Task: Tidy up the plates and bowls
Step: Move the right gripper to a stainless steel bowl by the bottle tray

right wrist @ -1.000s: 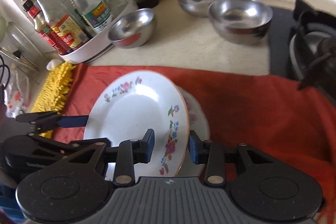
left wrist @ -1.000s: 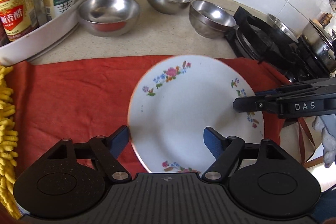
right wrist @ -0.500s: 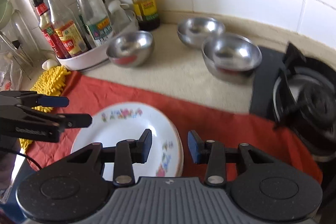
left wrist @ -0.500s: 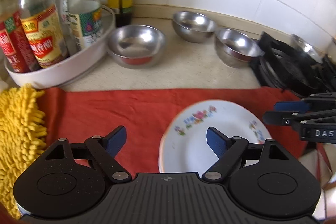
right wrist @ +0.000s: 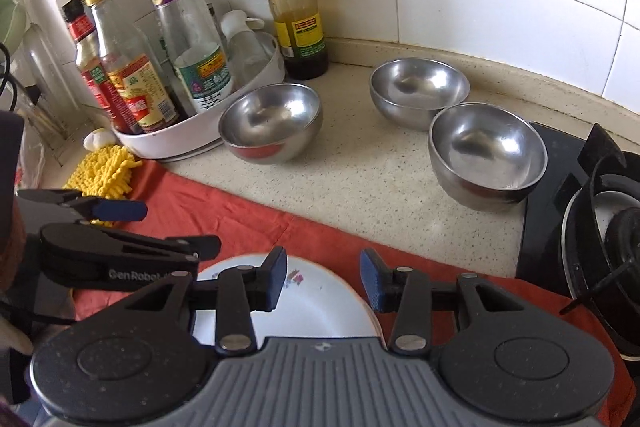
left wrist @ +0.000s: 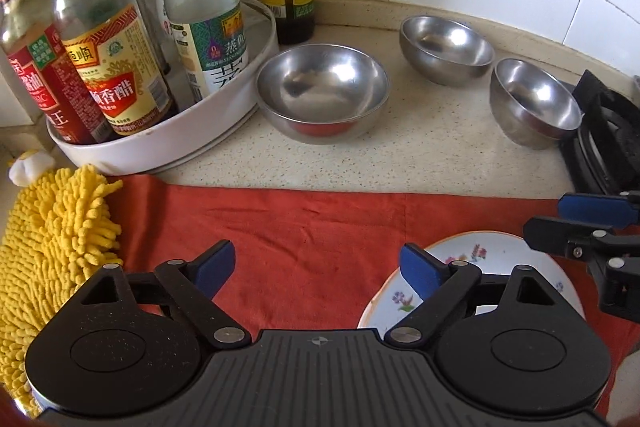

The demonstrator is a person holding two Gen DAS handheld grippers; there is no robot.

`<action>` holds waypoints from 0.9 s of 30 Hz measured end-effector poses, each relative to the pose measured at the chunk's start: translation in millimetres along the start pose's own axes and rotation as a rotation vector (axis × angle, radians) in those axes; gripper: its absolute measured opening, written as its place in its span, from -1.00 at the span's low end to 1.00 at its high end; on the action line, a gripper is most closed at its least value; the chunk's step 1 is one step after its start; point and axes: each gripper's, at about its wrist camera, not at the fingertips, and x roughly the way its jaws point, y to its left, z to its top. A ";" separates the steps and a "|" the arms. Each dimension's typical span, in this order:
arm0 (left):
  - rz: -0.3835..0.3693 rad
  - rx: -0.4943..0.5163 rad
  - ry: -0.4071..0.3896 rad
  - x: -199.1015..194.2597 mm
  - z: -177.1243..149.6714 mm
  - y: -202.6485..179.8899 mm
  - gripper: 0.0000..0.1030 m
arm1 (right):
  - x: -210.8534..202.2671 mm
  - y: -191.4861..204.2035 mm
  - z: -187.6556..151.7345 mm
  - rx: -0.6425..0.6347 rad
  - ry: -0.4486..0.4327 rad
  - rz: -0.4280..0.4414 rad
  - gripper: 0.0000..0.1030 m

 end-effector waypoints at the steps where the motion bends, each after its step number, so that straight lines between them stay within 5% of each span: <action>1: 0.008 0.006 -0.008 0.4 0.6 -1.3 0.80 | 0.4 -0.4 1.6 0.002 -0.002 -0.002 -0.23; 16: 0.105 0.039 -0.055 9.5 0.7 -9.8 0.90 | 15.3 8.3 17.0 -0.047 -0.006 -0.033 -0.15; 27: 0.029 -0.071 0.059 31.3 16.7 20.3 1.00 | 41.6 10.7 40.4 -0.083 0.020 -0.045 -0.13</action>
